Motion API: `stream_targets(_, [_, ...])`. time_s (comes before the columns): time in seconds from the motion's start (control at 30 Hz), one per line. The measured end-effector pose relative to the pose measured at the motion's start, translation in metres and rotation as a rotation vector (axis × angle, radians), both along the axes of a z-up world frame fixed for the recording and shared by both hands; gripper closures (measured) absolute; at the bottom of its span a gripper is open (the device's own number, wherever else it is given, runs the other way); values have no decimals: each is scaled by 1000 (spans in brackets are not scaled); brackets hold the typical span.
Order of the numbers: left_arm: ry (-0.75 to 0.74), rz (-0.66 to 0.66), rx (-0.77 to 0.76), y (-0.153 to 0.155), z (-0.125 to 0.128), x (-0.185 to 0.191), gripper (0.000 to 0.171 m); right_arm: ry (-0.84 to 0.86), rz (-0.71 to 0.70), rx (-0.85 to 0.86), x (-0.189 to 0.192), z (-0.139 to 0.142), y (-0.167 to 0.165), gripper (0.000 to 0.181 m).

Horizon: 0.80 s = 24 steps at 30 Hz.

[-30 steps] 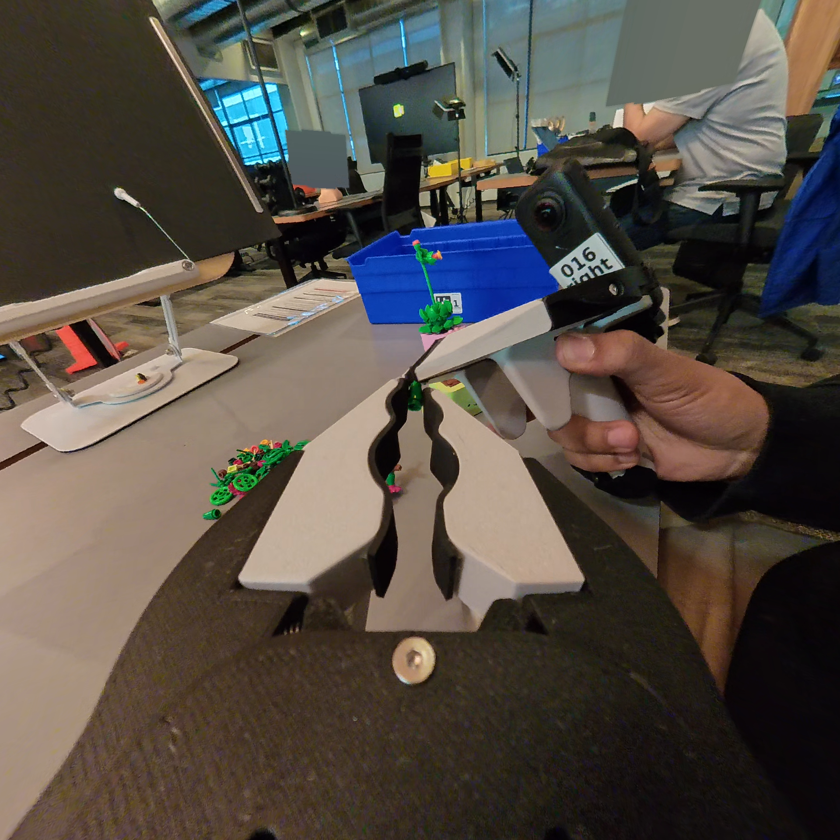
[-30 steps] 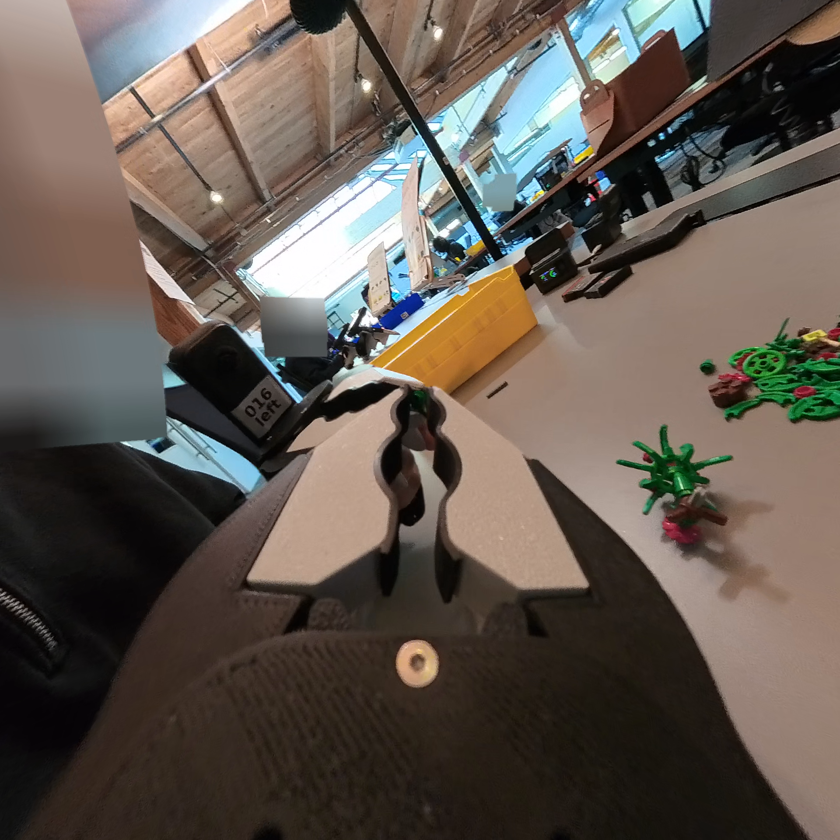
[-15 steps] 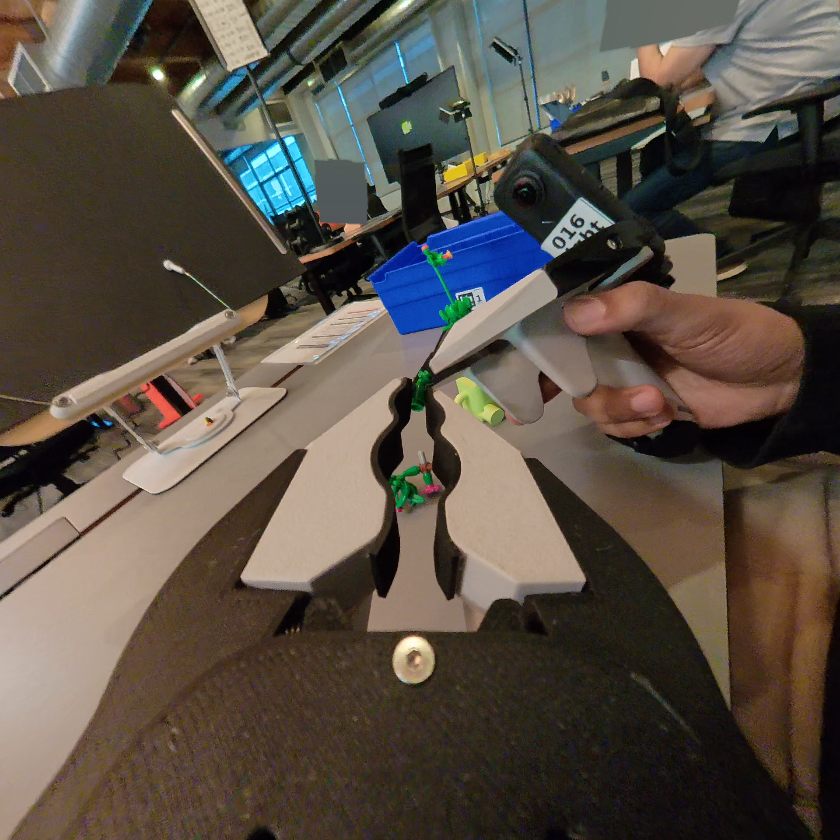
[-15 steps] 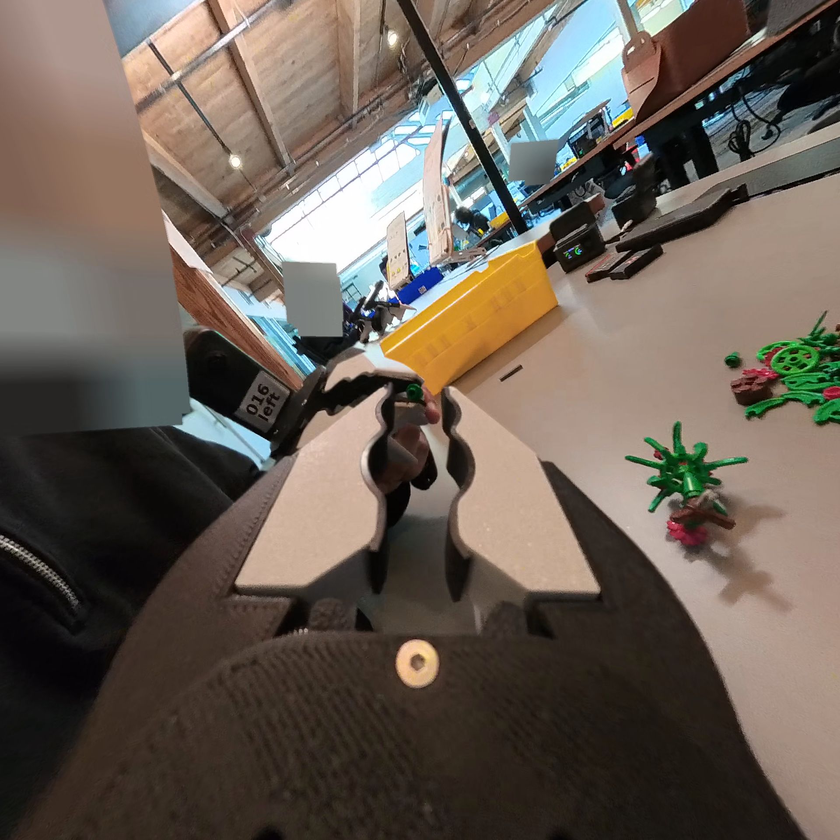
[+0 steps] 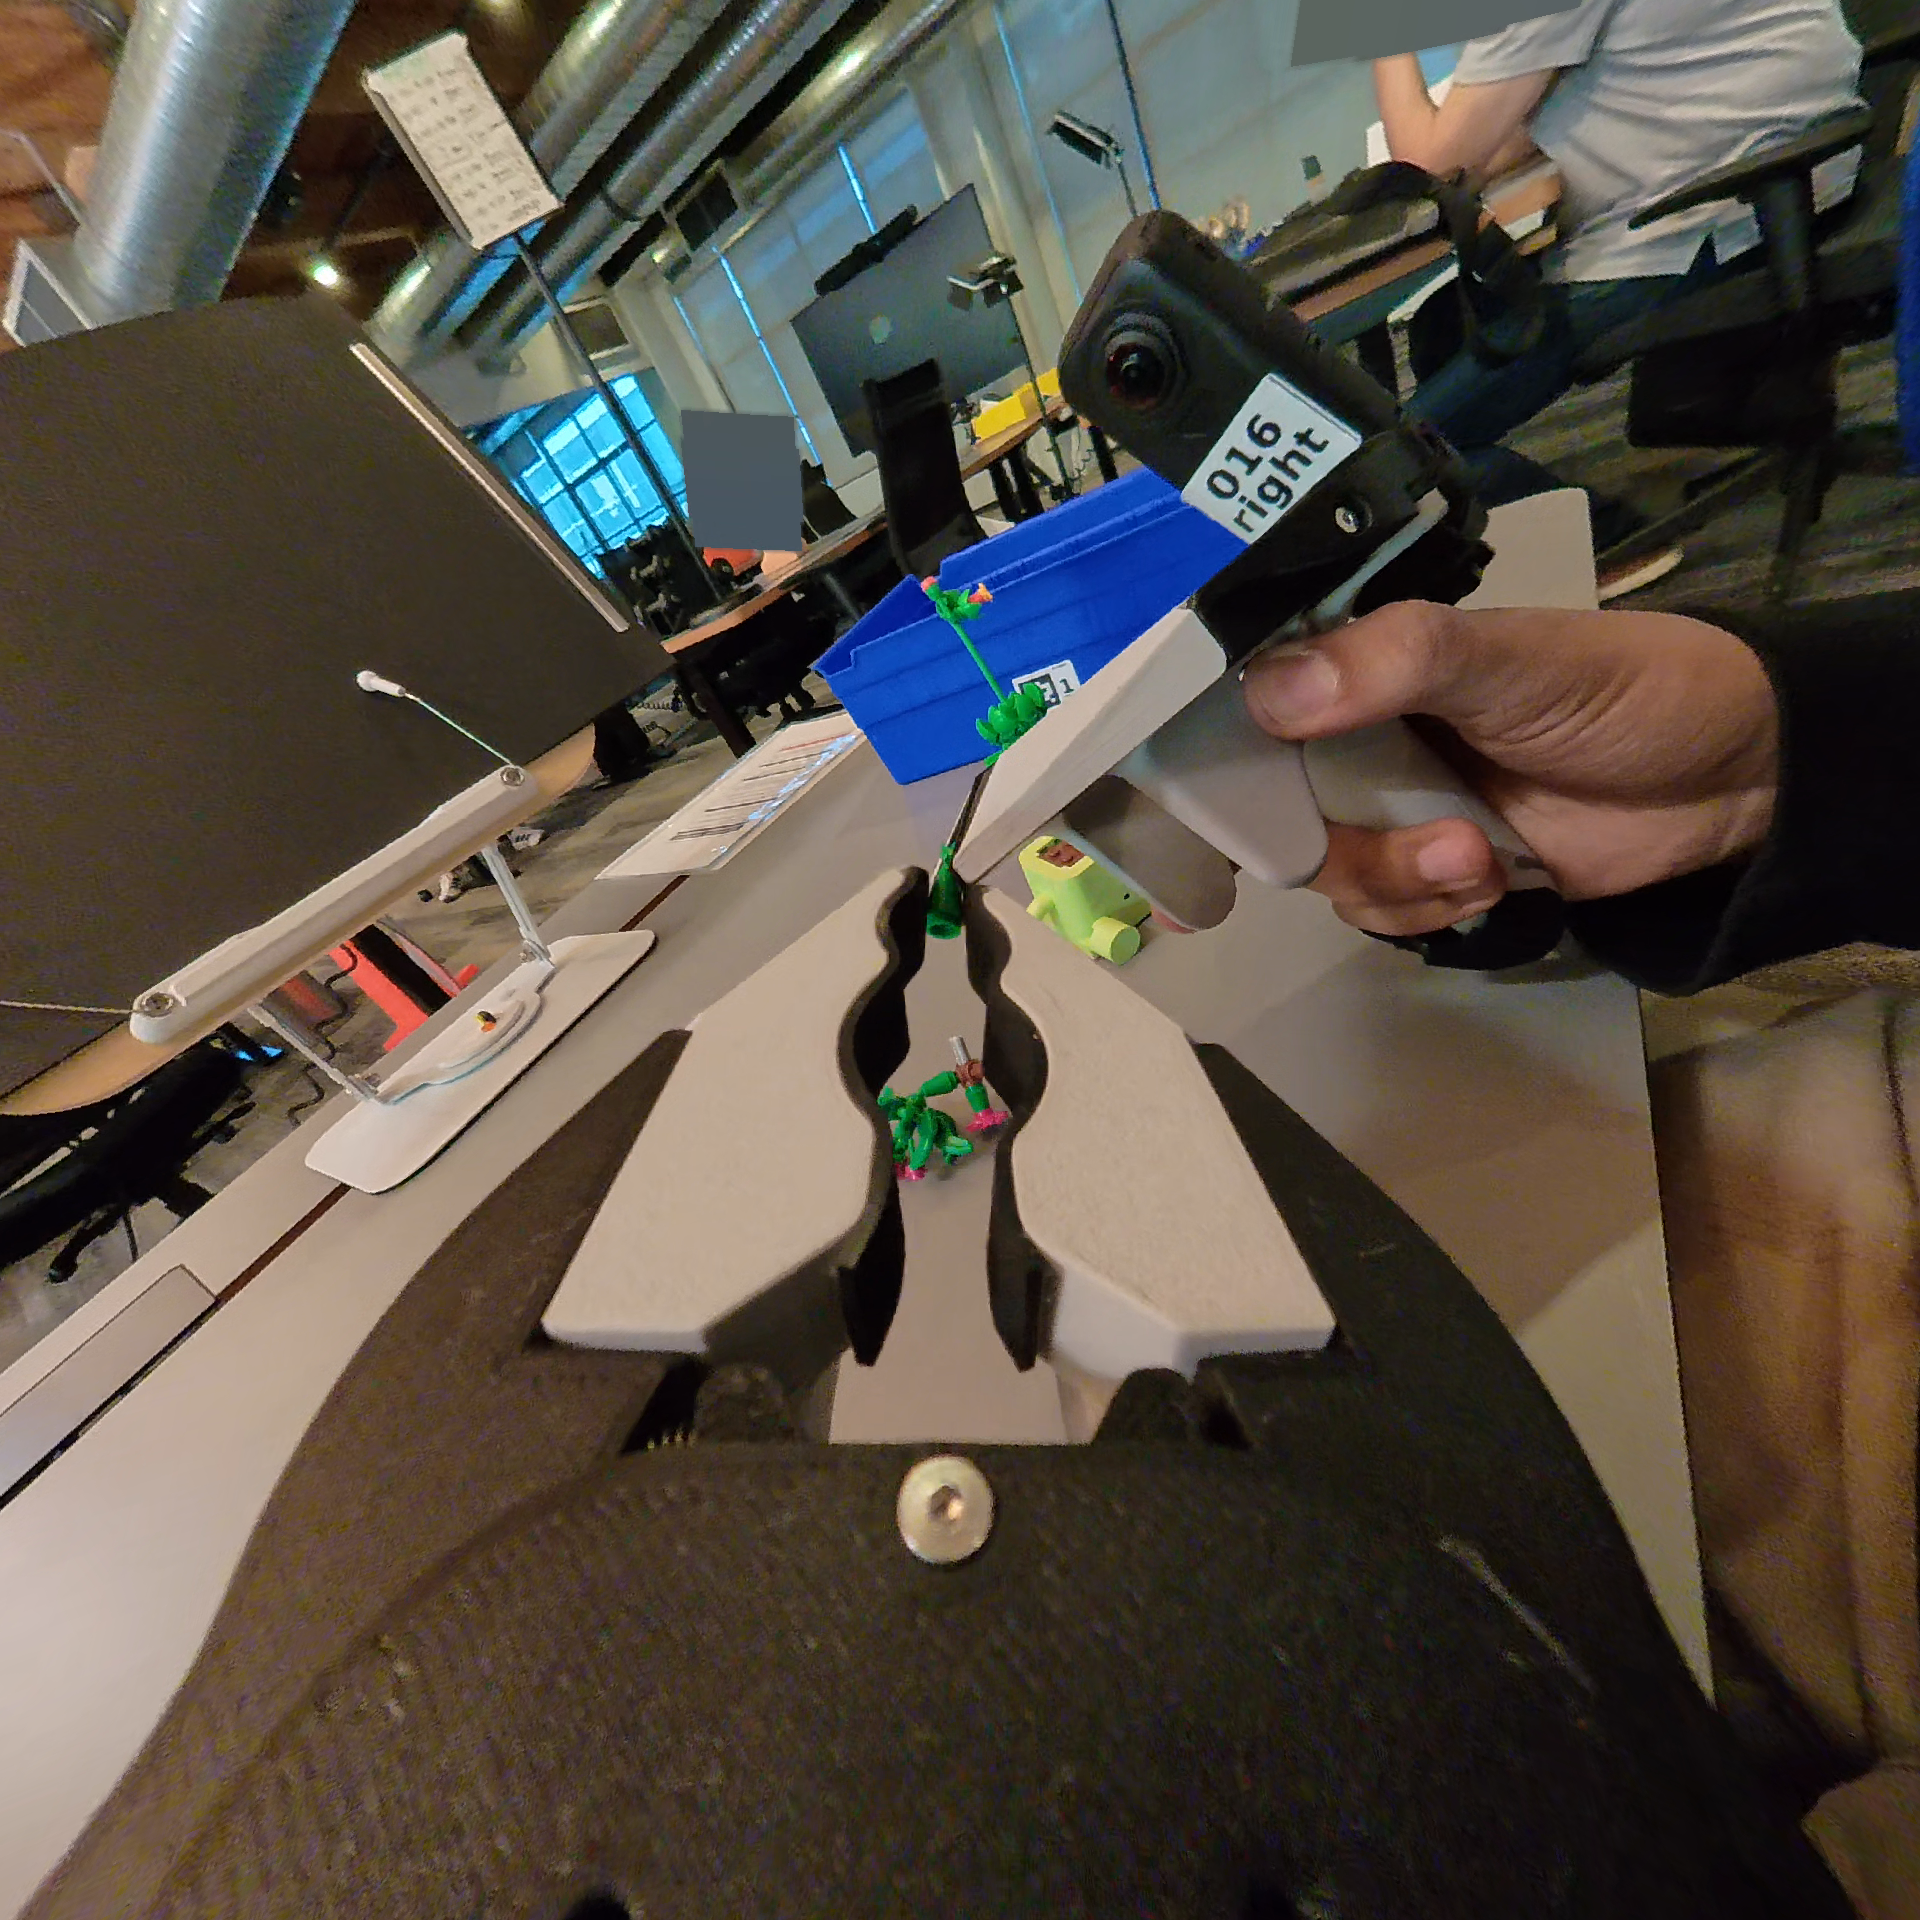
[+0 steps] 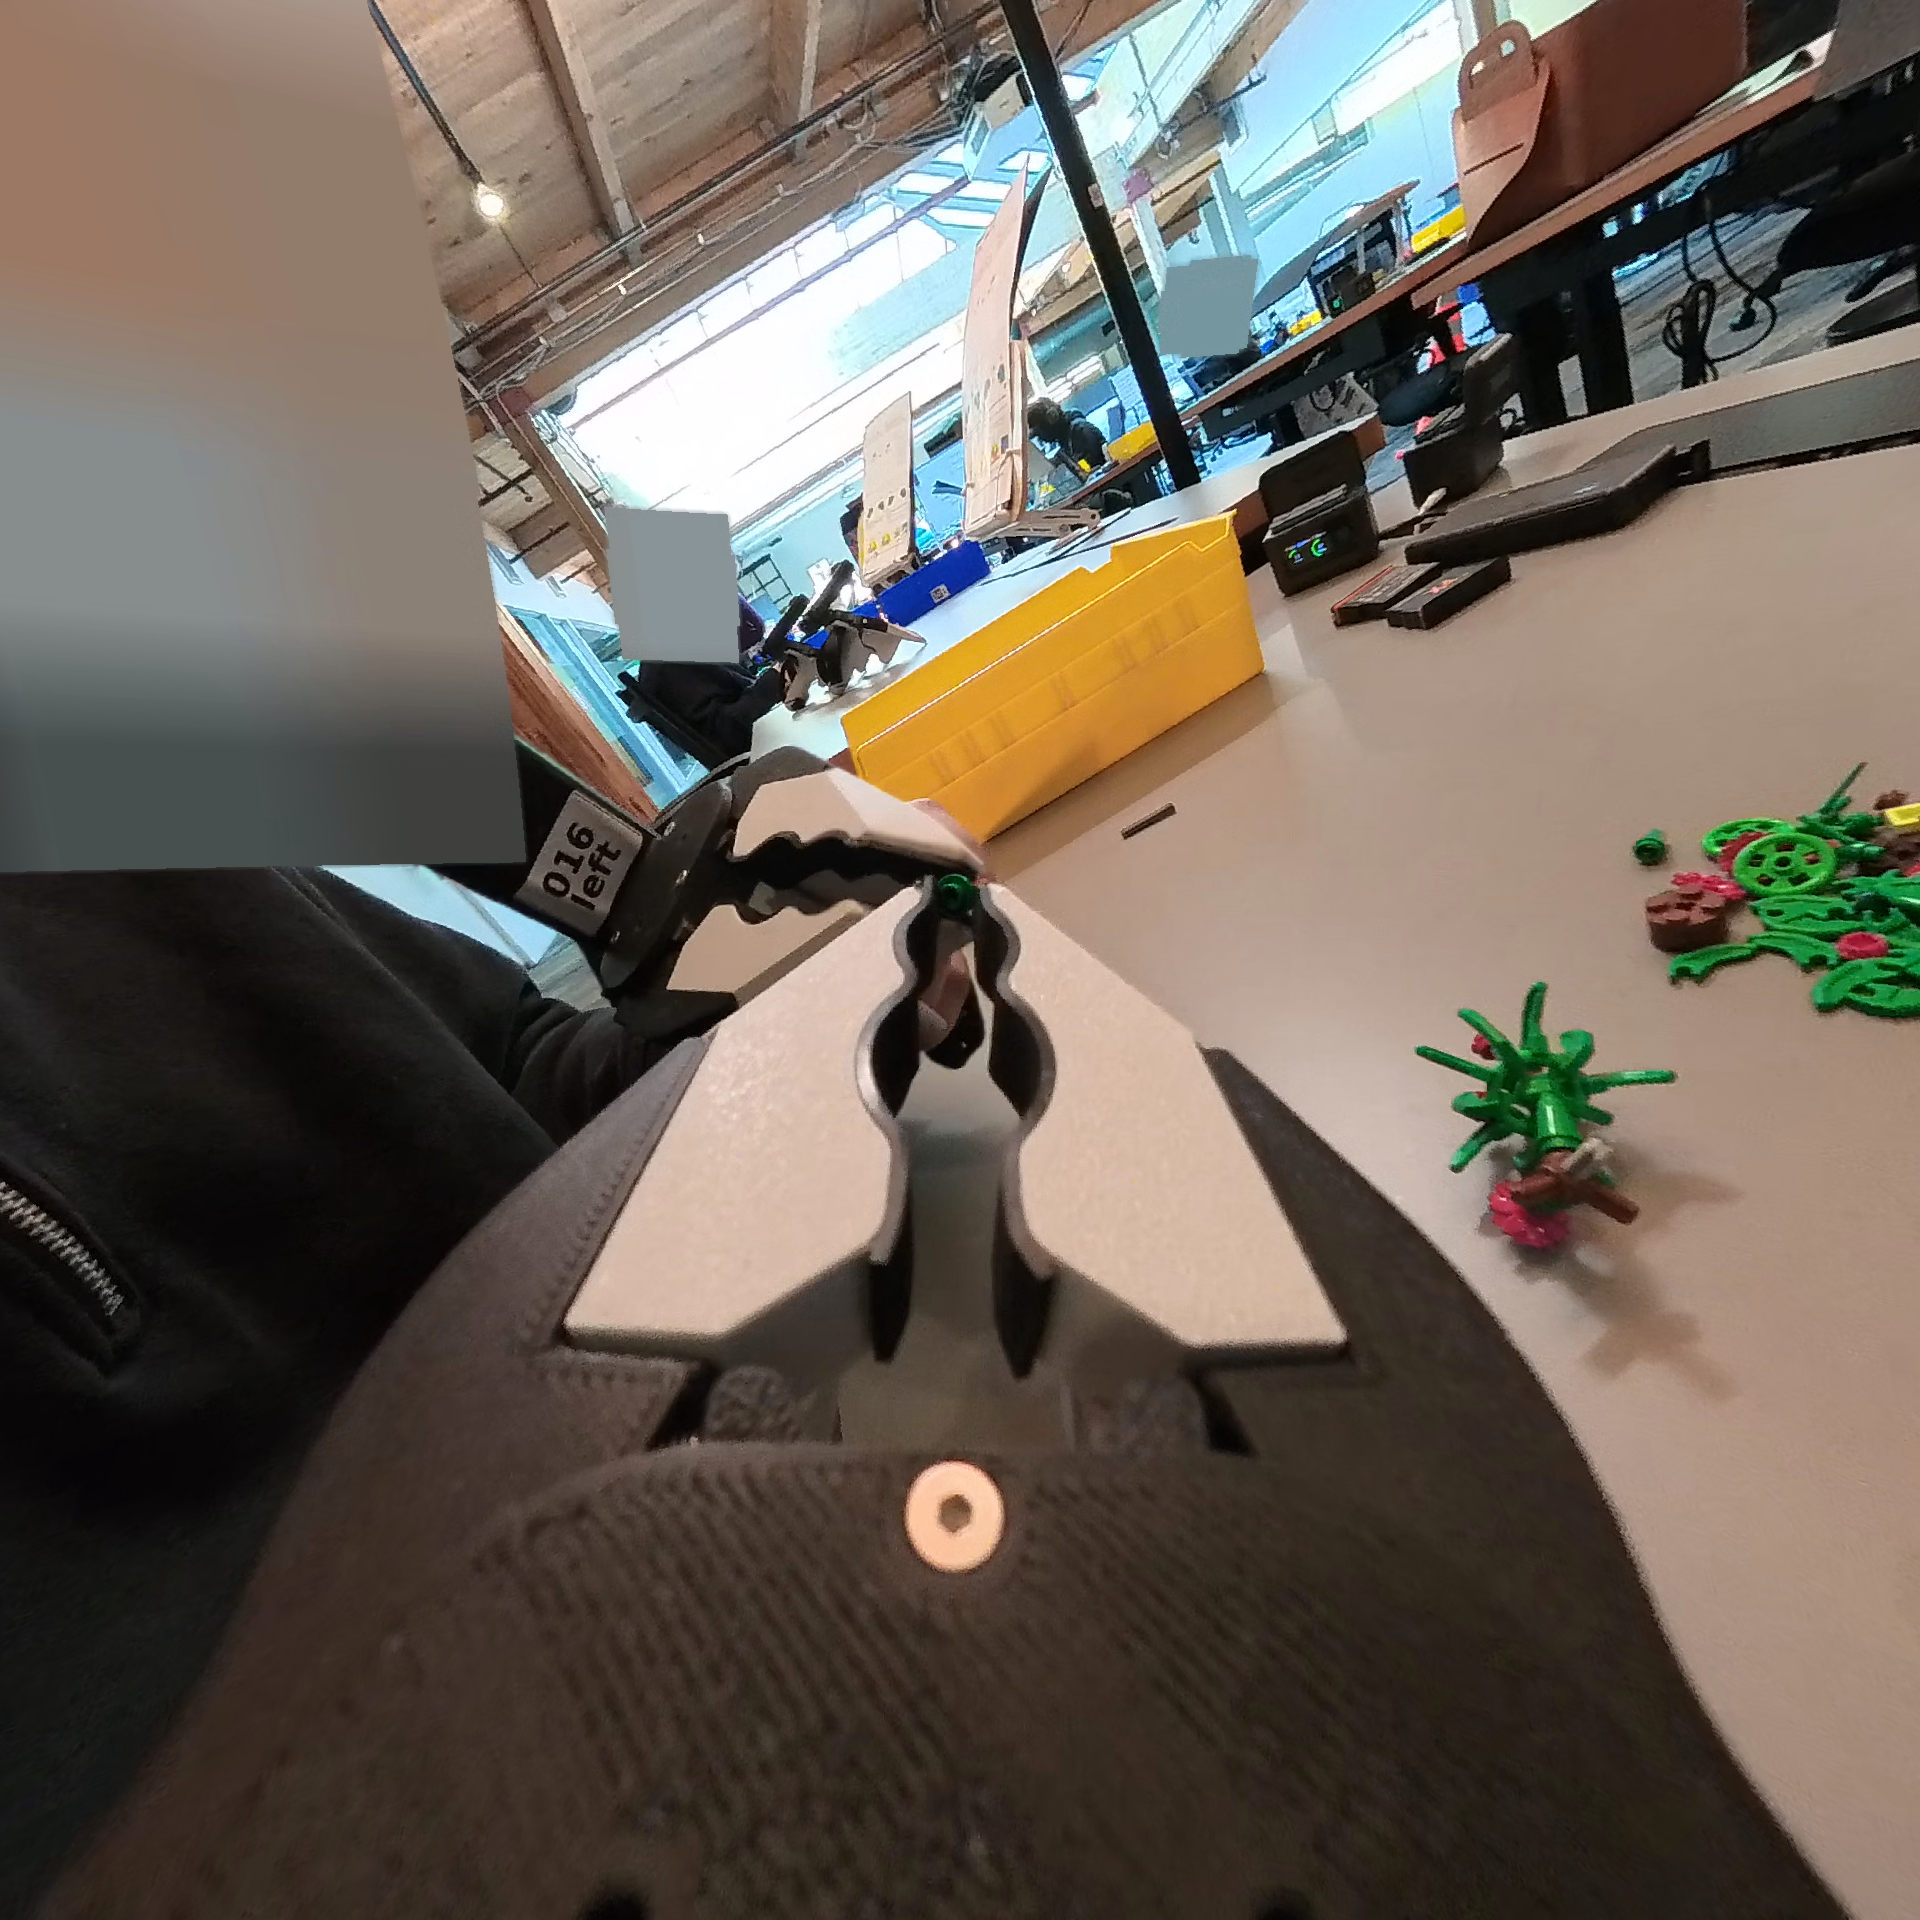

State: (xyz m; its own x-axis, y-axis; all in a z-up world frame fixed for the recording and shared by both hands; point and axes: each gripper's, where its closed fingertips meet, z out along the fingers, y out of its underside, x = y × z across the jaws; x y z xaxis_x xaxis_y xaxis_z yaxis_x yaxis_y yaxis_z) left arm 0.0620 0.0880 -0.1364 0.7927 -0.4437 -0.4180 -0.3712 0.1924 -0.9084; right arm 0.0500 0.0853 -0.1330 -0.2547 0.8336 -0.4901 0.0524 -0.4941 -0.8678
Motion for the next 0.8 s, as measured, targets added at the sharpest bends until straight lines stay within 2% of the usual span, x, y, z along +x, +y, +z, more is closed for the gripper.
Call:
stream_targets(0.27, [42,30,1,3,-5,-3,164,26,41,-48,2,3,-2,177])
stream_targets(0.73, [52,19,-9,4,-7,-2,169,0,52,-96,0,-5,1,177])
stream_targets(0.8, [59,23,-10,4,-7,-3,169,17,35,-93,1,-3,4,172])
